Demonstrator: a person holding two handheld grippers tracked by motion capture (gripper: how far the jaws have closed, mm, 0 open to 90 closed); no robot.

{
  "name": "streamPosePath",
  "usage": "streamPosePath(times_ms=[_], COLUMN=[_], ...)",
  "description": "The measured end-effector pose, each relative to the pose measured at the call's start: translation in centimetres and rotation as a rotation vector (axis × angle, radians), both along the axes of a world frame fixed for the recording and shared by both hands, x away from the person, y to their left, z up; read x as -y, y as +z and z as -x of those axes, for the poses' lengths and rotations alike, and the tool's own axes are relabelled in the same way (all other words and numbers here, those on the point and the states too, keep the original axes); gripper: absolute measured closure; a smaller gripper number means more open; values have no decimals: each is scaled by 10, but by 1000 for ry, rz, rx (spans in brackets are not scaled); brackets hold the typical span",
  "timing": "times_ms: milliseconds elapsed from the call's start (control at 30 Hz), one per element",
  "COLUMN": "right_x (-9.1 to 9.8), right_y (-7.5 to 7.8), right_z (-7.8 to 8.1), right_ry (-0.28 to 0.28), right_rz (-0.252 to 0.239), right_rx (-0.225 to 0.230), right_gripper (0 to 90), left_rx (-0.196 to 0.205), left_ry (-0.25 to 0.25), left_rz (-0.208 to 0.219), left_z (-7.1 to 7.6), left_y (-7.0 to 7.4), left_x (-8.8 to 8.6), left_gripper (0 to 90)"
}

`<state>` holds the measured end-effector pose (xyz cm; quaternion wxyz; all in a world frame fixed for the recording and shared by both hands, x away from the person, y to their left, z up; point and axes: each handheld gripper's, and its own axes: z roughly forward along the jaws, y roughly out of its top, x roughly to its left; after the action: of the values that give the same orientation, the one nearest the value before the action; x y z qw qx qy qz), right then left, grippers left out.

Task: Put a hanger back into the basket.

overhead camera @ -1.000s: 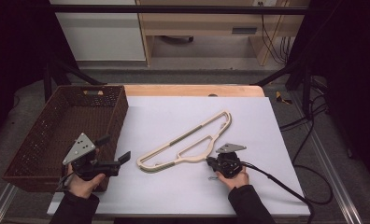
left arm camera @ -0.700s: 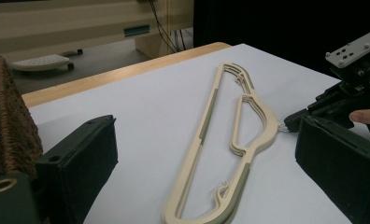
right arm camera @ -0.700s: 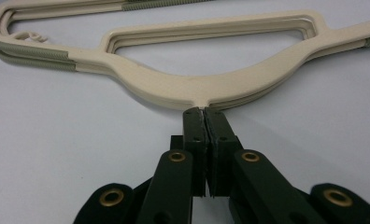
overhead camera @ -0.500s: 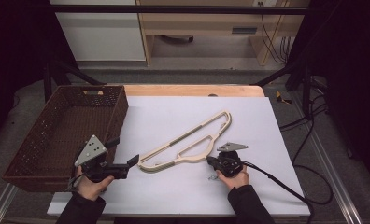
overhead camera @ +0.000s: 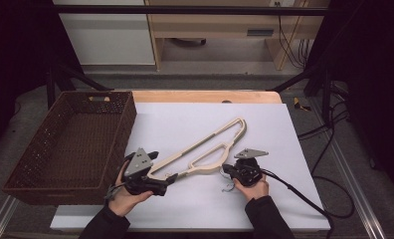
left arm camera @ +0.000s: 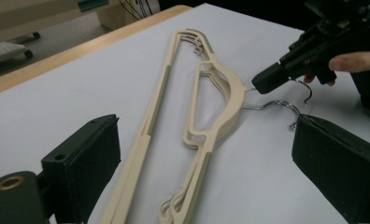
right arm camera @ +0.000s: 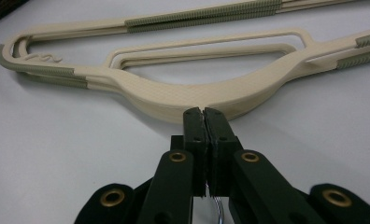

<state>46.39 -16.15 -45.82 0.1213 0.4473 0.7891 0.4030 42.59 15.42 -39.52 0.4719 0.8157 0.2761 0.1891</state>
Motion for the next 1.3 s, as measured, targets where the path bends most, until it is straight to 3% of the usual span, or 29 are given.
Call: streamPosePath(times_ms=[267,467,600,800,1000,1300], right_x=[2,1,2,2,2,4], right_y=[5,8,10,10,12,15], right_z=[1,2,3,3,4,5], right_ry=[18,17,25,27,21,29], right_rz=[2,6,11,15,14,4], right_rx=[3,10,12,19,13,32], right_gripper=[889,889,889,889,889,888], left_rx=[-31,-48,-63,-81,-81,-78], left_ry=[-44,-86,-100,-139,-164,-174], left_rz=[-72,-148,-170,-239,-308,-361], left_z=[-21,-34,-44,-59,-67,-70], left_y=[-15,-27,-35,-45,-55,-62], left_x=[44,71,86,108,125,131], left_gripper=[111,153,187,247,351,572])
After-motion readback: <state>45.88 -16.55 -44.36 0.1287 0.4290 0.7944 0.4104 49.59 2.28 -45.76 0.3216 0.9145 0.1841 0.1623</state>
